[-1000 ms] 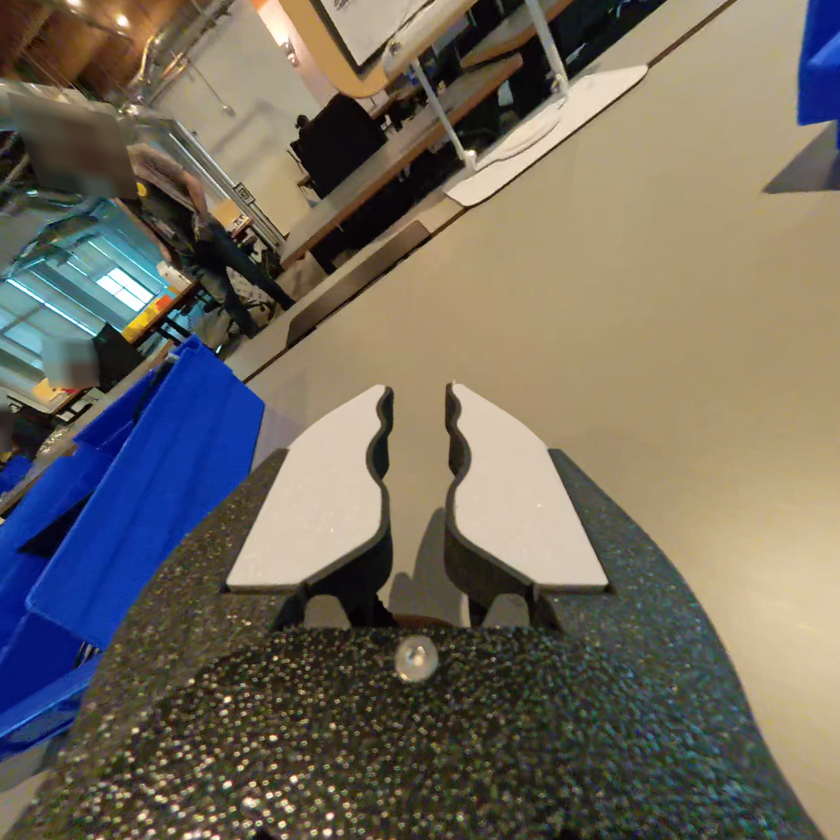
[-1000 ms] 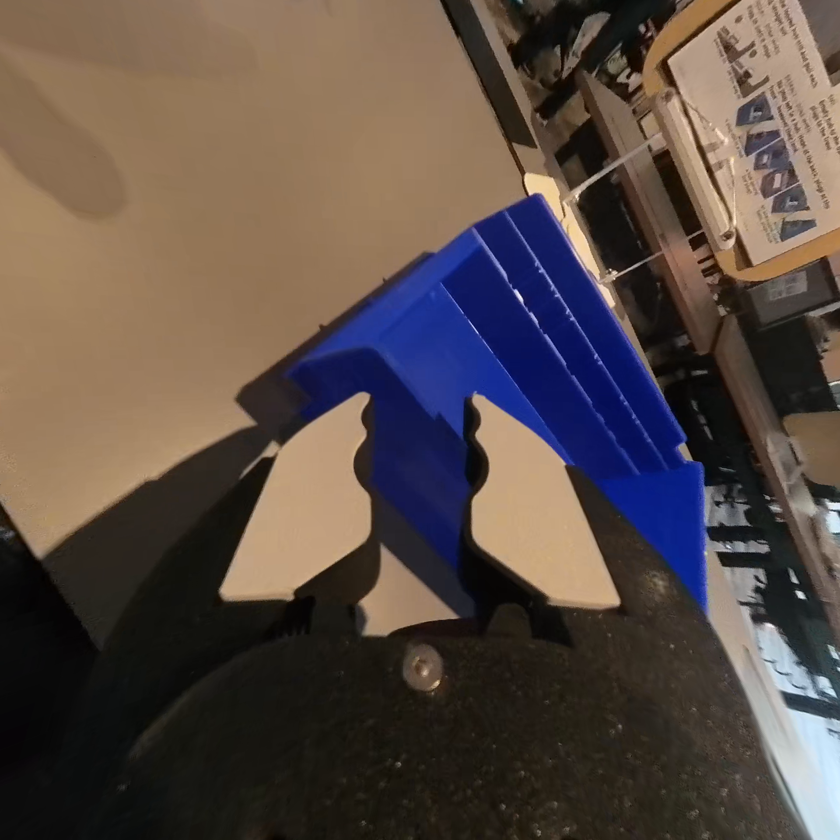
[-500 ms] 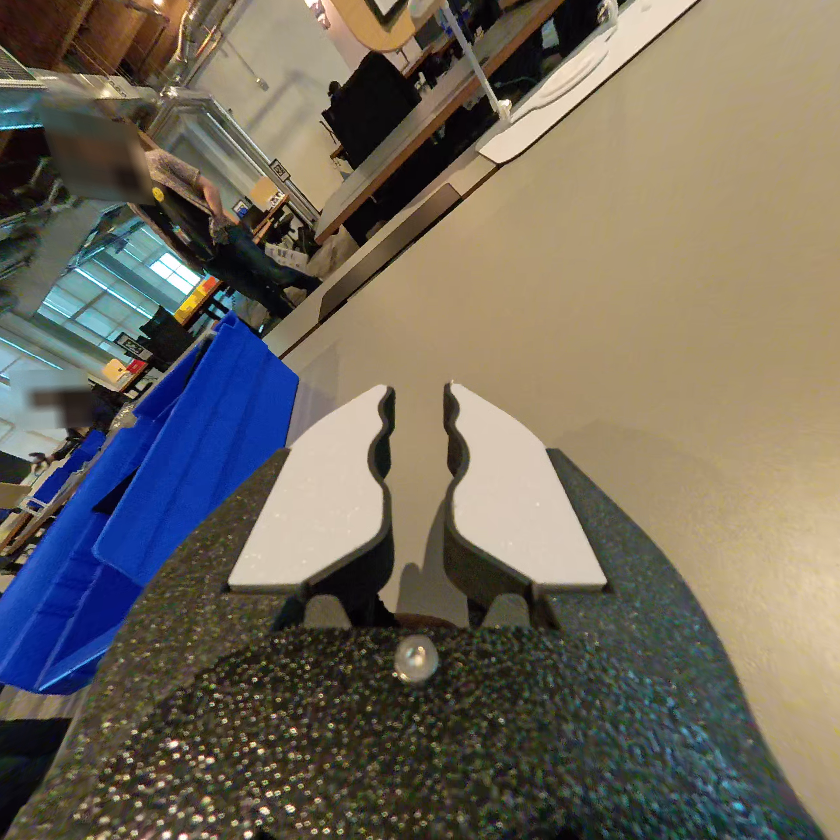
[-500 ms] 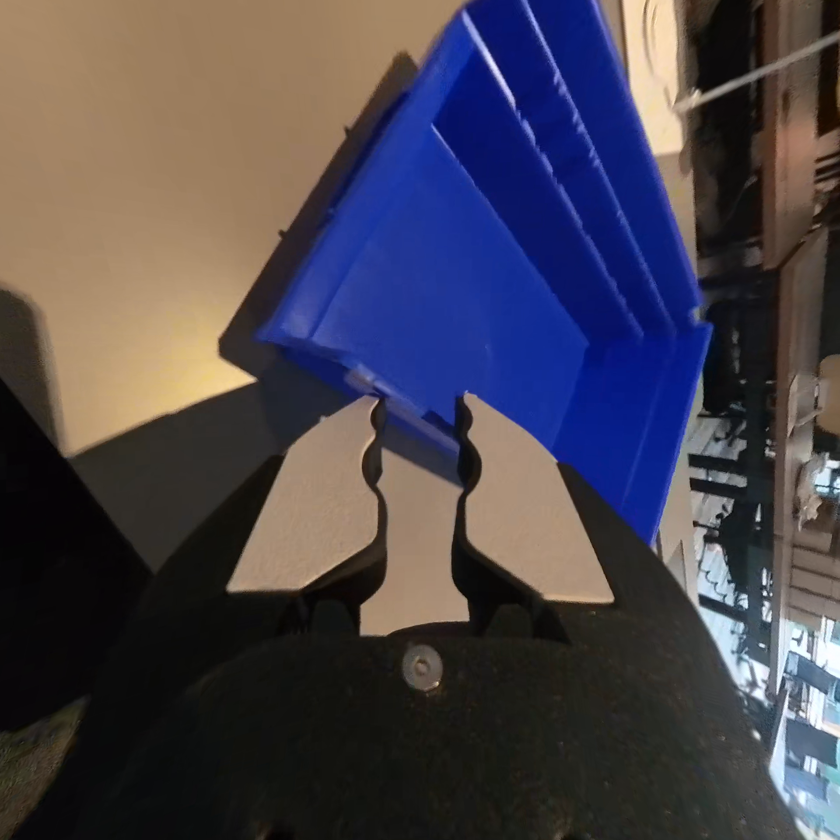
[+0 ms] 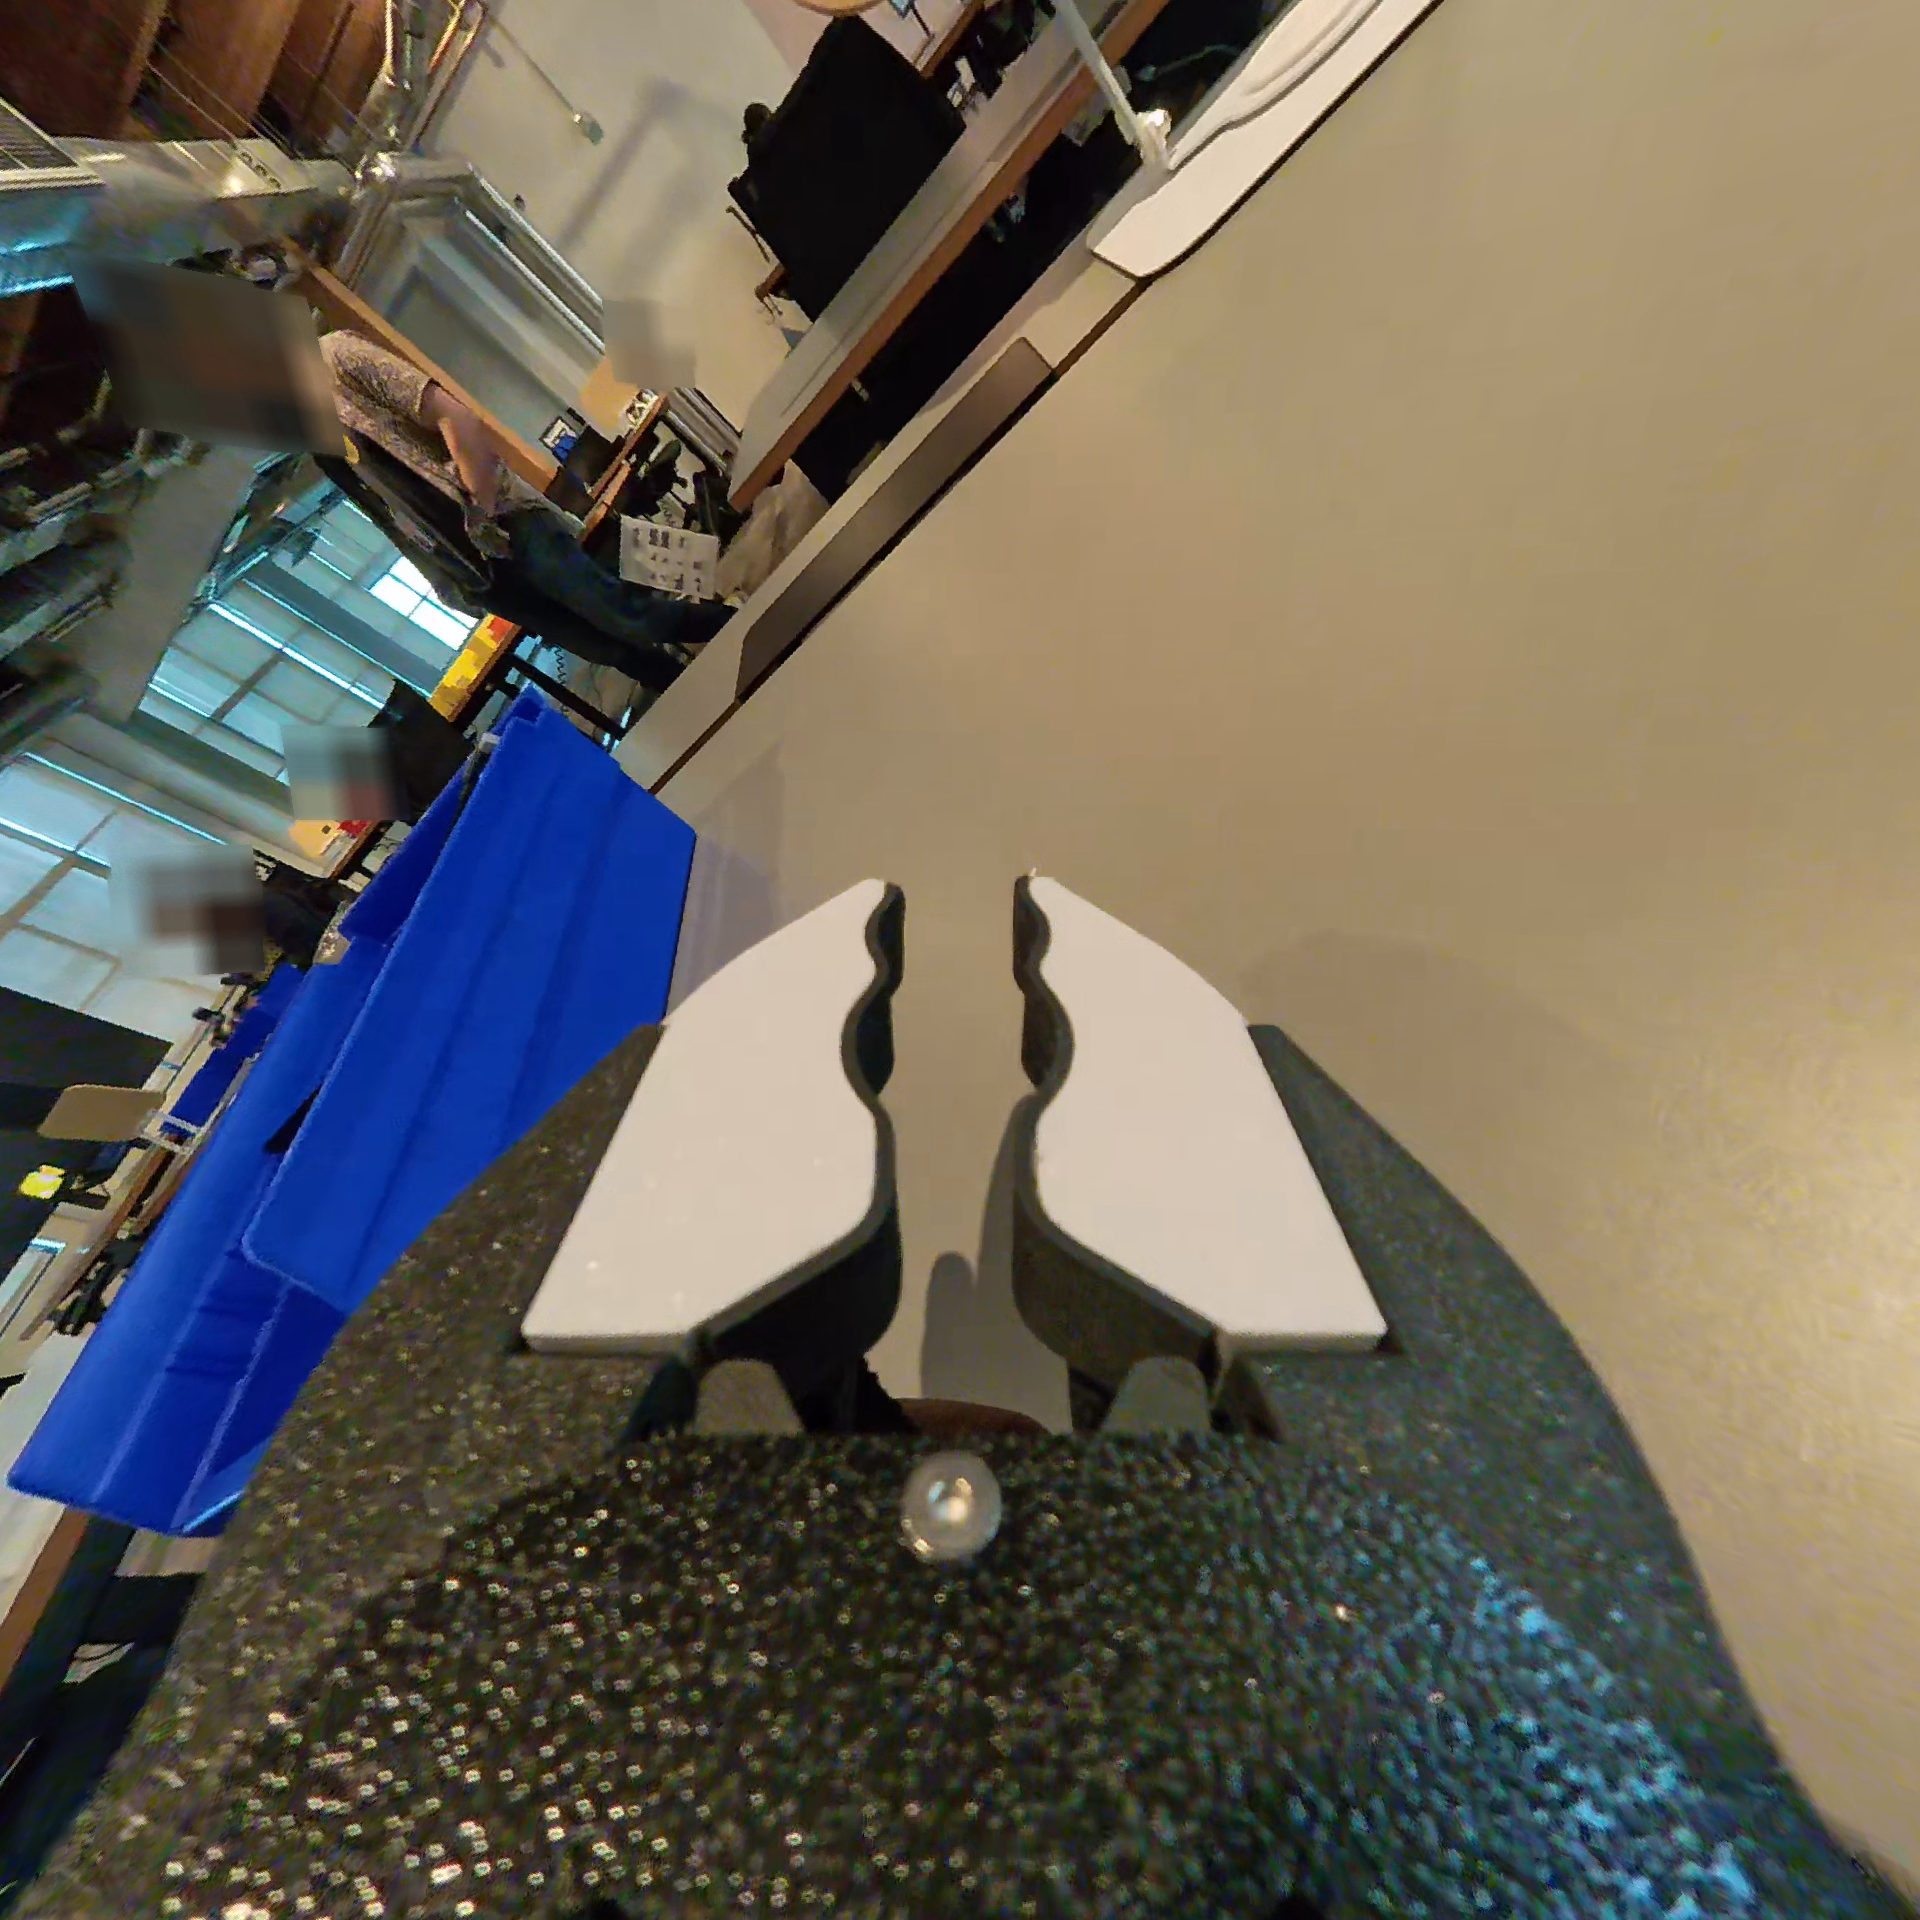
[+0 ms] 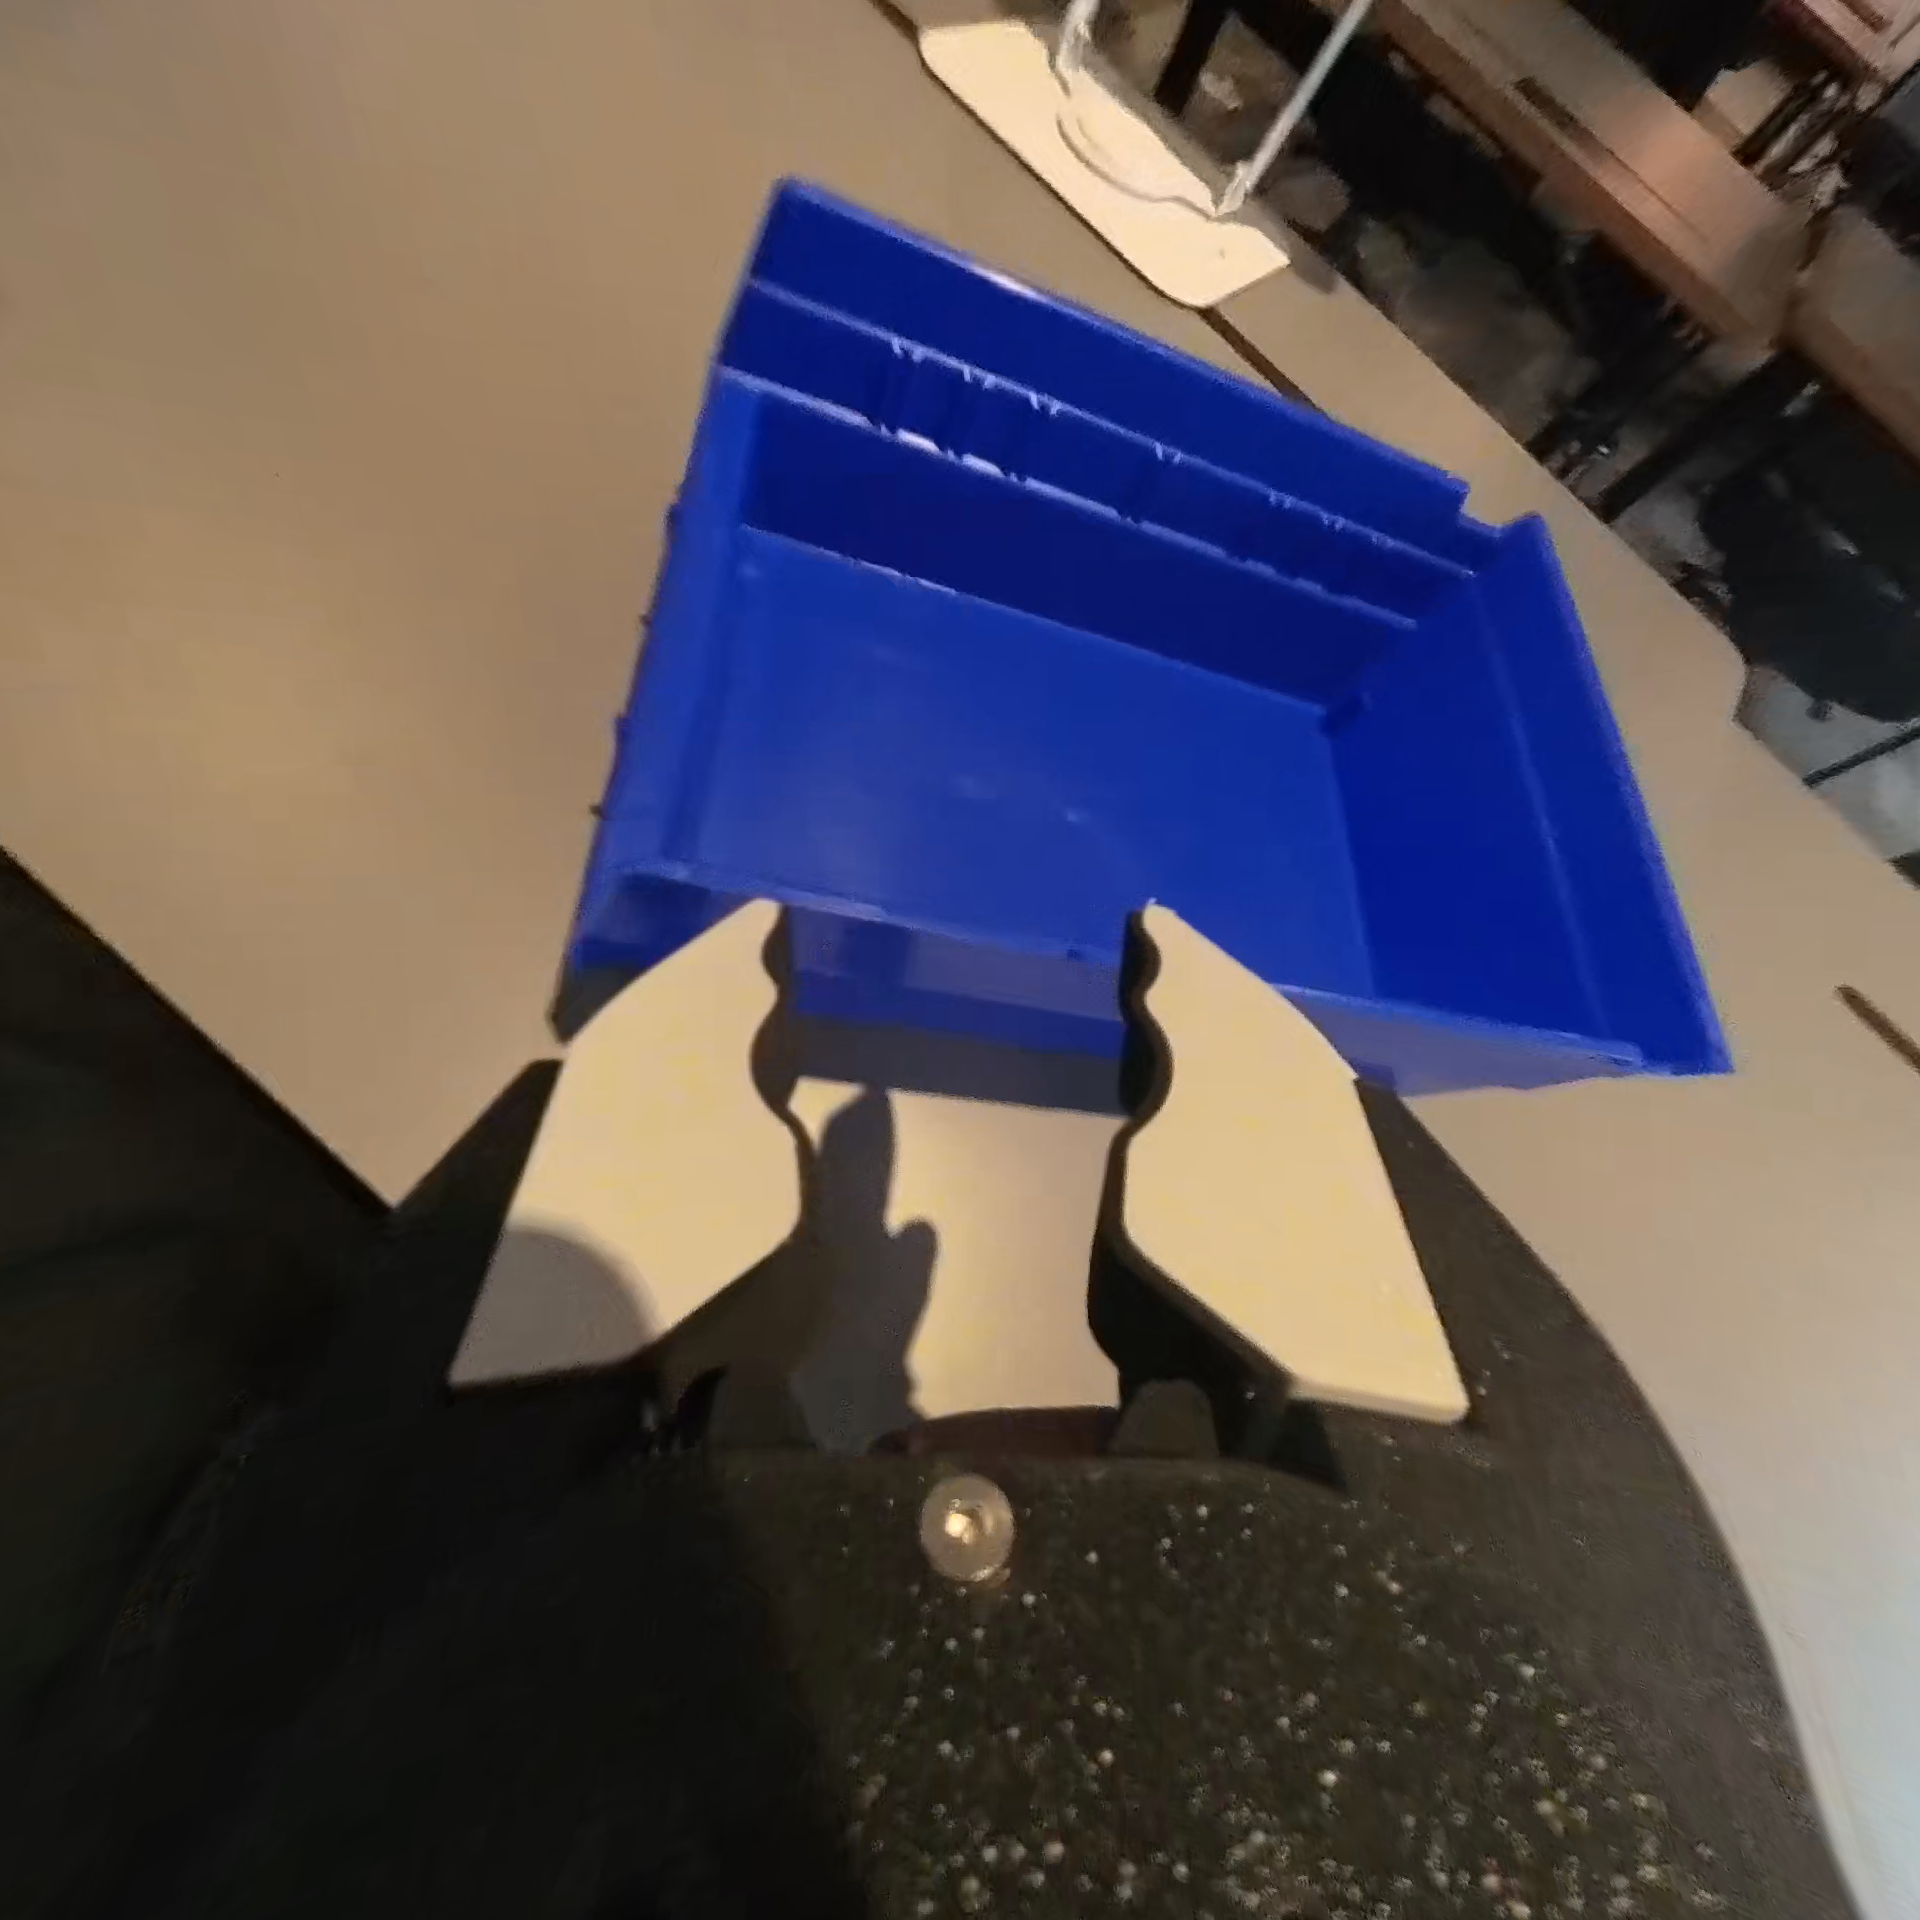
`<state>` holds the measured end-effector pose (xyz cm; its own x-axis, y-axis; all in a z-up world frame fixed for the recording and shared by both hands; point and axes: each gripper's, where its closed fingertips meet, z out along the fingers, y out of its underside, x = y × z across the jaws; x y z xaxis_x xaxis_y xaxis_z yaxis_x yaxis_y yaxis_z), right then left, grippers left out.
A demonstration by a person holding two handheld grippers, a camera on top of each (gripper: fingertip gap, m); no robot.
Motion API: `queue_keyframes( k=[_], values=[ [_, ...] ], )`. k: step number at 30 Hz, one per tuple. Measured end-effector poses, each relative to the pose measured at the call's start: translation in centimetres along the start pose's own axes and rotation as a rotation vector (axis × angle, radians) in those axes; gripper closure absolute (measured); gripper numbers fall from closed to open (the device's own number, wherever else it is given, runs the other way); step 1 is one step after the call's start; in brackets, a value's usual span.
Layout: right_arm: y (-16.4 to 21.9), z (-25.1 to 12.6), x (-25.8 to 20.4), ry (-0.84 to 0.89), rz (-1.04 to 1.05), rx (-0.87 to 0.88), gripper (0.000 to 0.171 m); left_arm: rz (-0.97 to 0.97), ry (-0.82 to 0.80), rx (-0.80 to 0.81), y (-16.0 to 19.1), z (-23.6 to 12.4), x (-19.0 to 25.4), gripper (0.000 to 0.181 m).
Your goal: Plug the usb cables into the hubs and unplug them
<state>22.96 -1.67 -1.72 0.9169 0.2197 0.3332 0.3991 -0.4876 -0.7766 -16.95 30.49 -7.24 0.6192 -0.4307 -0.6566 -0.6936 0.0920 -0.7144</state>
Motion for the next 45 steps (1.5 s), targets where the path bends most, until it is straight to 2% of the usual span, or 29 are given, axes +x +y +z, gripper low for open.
queue_keyframes(
  k=[2, 4, 8, 12, 16, 18, 20, 23, 25, 27, 30, 35, 40, 45],
  values=[
    [-1.9, -0.3, -1.2, -0.043, 0.084, 0.104, 0.107, 0.006, -0.001, -0.003, 0.0, 0.0, 0.1, 0.161],
    [-2.7, -0.1, -2.7, -0.089, 0.131, 0.129, 0.101, 0.01, 0.001, -0.018, 0.2, 0.1, 0.1, 0.161],
    [-2.7, 1.9, -2.8, 0.025, 0.165, 0.099, 0.094, 0.017, 0.003, -0.021, 0.2, 0.2, 0.2, 0.161],
    [-1.3, 3.0, -0.7, 0.223, 0.089, -0.002, 0.091, 0.012, 0.004, -0.015, 0.2, 0.1, 0.2, 0.162],
    [0.5, 1.7, 3.1, 0.444, -0.021, -0.134, 0.092, 0.014, 0.007, -0.019, 0.2, 0.1, 0.2, 0.161],
    [1.7, 0.9, 5.5, 0.535, -0.008, -0.167, 0.092, 0.013, 0.006, -0.02, 0.2, 0.1, 0.2, 0.161],
    [2.5, 0.4, 7.2, 0.578, 0.092, -0.108, 0.092, 0.012, 0.004, -0.02, 0.2, 0.1, 0.2, 0.161],
    [1.6, -0.2, 8.0, 0.489, 0.463, 0.192, 0.093, 0.013, -0.001, -0.027, 0.3, 0.2, 0.1, 0.161],
    [1.9, -0.2, 8.0, 0.452, 0.666, 0.314, 0.097, 0.015, -0.002, -0.032, 0.4, 0.2, 0.1, 0.161],
    [2.7, 0.7, 7.4, 0.495, 0.664, 0.283, 0.092, 0.015, -0.004, -0.034, 0.4, 0.2, 0.1, 0.161],
    [2.9, 2.1, 6.1, 0.549, 0.544, 0.217, 0.091, 0.014, -0.006, -0.031, 0.4, 0.2, 0.1, 0.162],
    [4.0, 2.8, 7.1, 0.622, 0.501, 0.18, 0.099, 0.015, -0.003, -0.03, 0.4, 0.2, 0.1, 0.162],
    [5.1, 2.3, 9.5, 0.642, 0.506, 0.179, 0.15, 0.015, -0.001, -0.028, 0.4, 0.2, 0.1, 0.162],
    [6.9, 2.0, 12.6, 0.642, 0.521, 0.136, 0.157, 0.017, 0.001, -0.032, 0.4, 0.2, 0.2, 0.162]
  ],
)
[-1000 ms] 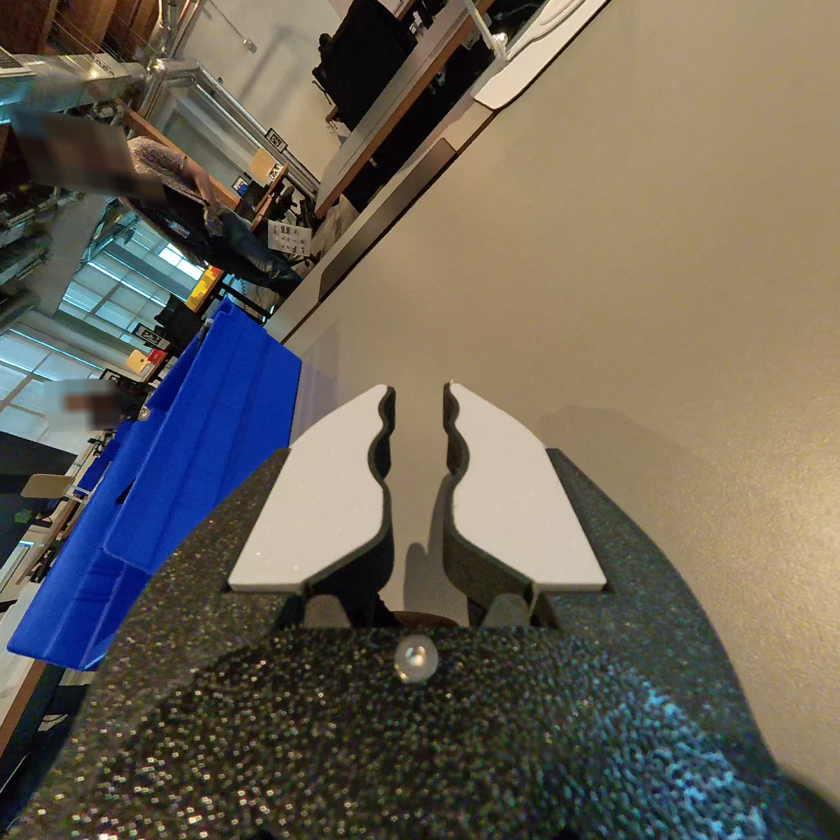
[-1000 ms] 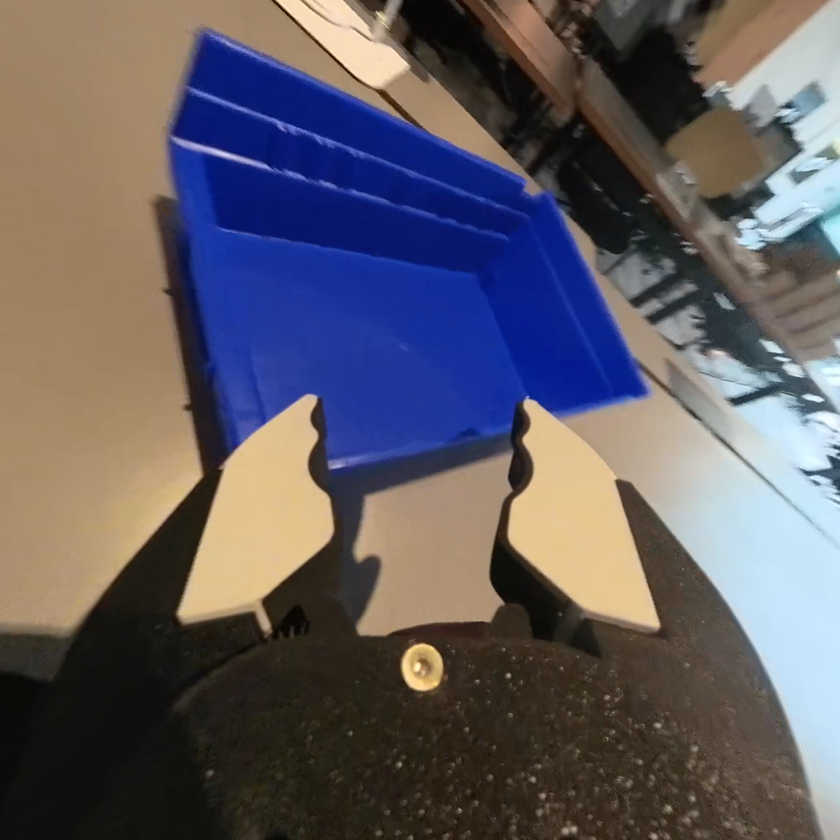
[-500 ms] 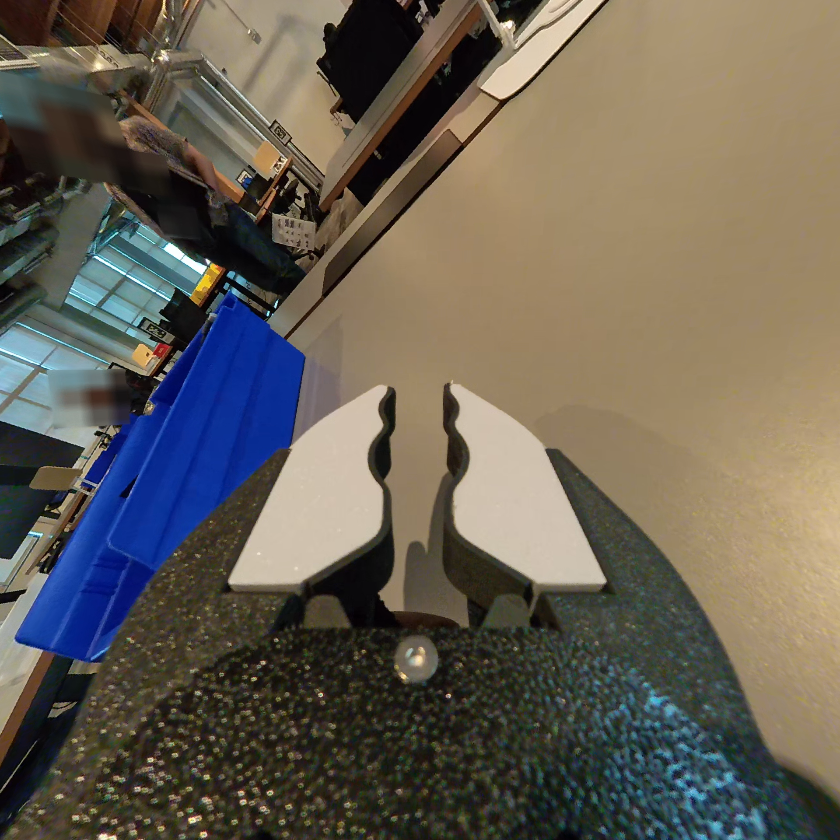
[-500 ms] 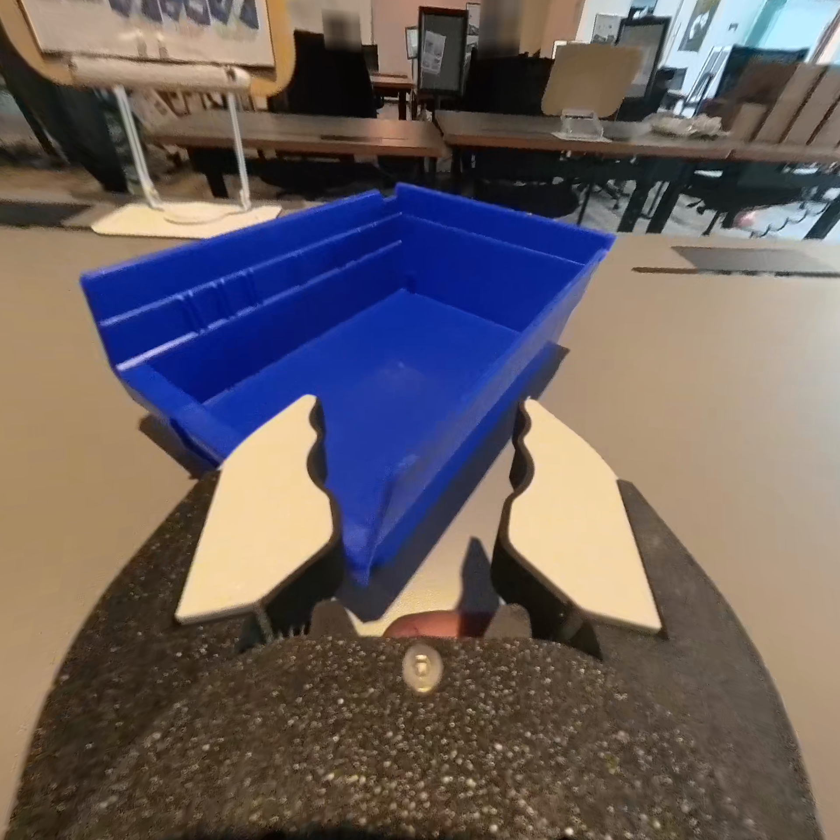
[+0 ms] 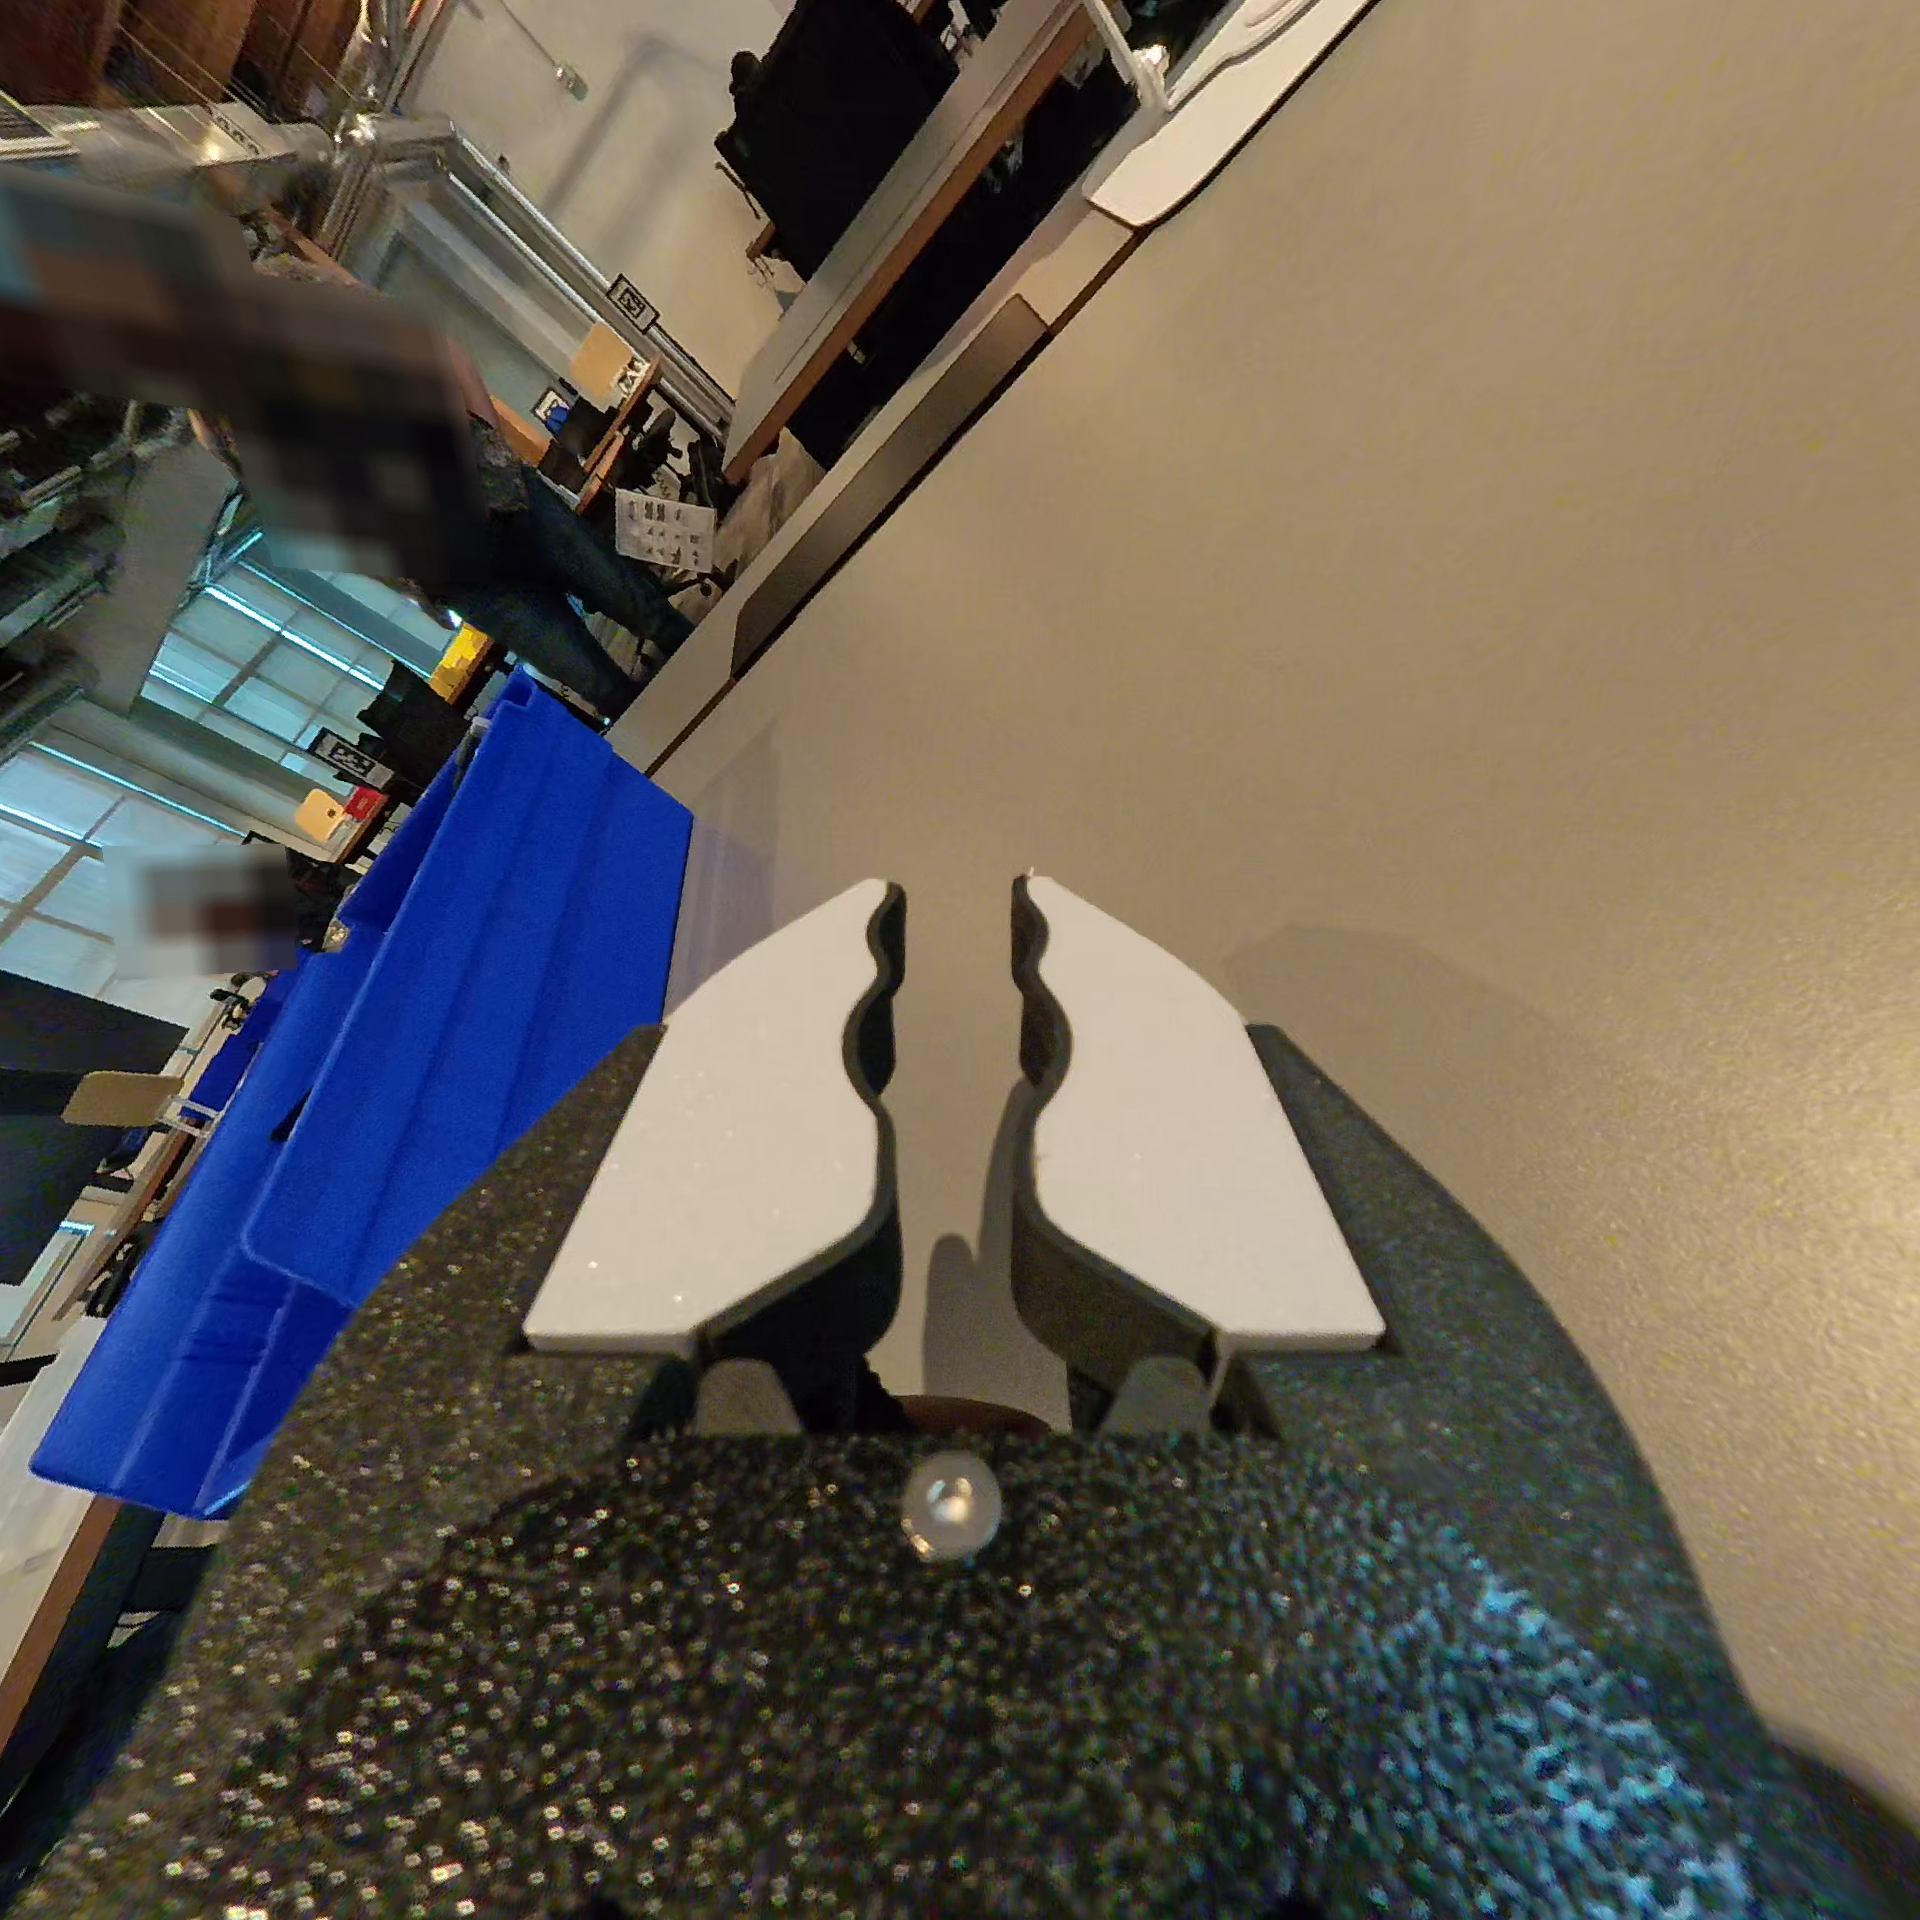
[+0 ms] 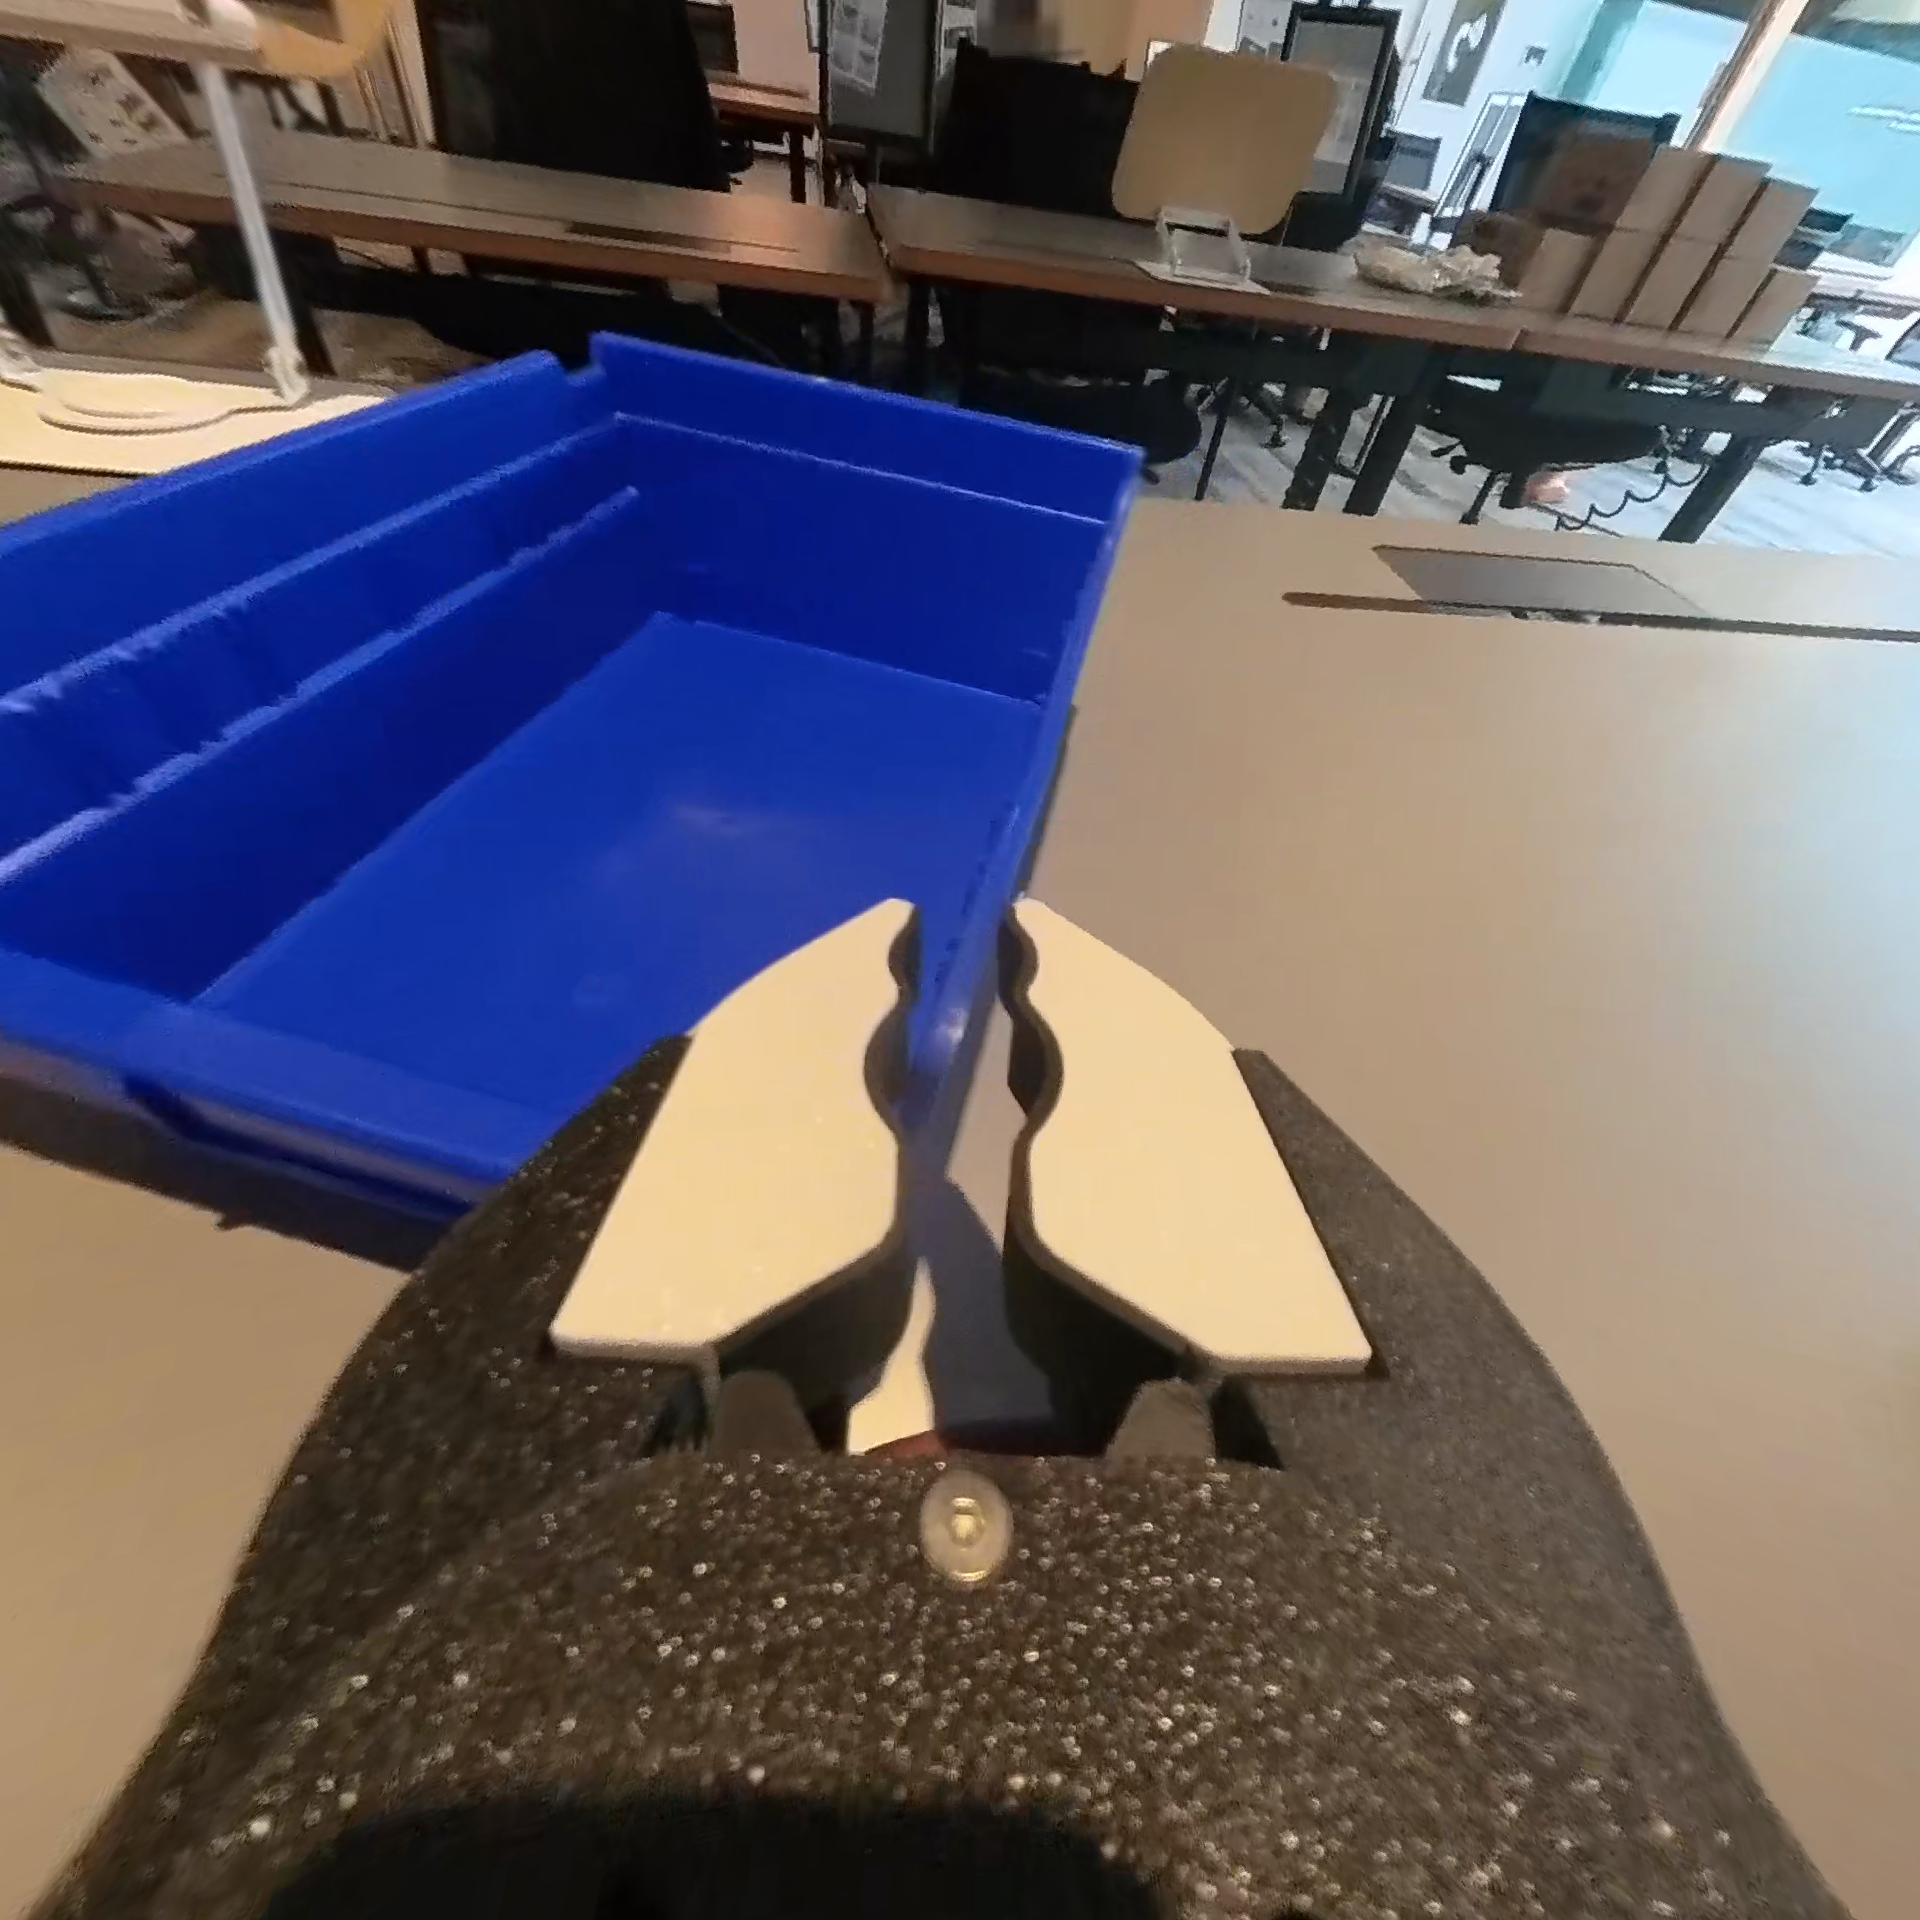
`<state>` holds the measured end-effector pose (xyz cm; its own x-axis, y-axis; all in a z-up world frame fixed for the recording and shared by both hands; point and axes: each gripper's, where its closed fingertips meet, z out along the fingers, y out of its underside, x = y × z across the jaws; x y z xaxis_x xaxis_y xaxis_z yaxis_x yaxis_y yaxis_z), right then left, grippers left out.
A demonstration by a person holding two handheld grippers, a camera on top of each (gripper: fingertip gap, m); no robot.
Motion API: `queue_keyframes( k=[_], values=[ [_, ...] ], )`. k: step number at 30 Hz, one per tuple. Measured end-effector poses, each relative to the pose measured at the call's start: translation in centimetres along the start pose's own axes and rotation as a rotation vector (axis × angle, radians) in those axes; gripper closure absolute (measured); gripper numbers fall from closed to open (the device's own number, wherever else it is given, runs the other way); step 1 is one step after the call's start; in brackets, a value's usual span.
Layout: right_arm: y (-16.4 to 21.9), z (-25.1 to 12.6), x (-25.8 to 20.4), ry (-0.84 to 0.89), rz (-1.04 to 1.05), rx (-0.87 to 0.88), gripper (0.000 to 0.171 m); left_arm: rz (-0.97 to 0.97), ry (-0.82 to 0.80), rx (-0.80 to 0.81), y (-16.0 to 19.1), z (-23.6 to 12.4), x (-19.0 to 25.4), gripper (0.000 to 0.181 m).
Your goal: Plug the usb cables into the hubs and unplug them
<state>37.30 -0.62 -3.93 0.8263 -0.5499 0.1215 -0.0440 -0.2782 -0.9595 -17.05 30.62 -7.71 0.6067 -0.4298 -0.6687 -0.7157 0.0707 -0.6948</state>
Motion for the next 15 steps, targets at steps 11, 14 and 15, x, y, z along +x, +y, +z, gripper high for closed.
queue_keyframes(
  k=[11, 14, 15],
  values=[
    [-0.3, 4.5, 7.3, -0.149, 0.181, -0.002, 0.167, 0.019, 0.01, -0.008, 0.1, 0.1, 0.3, 0.162],
    [-0.4, 5.8, 9.2, -0.18, 0.214, -0.014, 0.167, 0.024, 0.013, -0.009, 0.1, 0.1, 0.4, 0.162],
    [-0.5, 6.1, 9.5, -0.178, 0.216, -0.014, 0.167, 0.024, 0.013, -0.01, 0.1, 0.1, 0.4, 0.163]
  ],
)
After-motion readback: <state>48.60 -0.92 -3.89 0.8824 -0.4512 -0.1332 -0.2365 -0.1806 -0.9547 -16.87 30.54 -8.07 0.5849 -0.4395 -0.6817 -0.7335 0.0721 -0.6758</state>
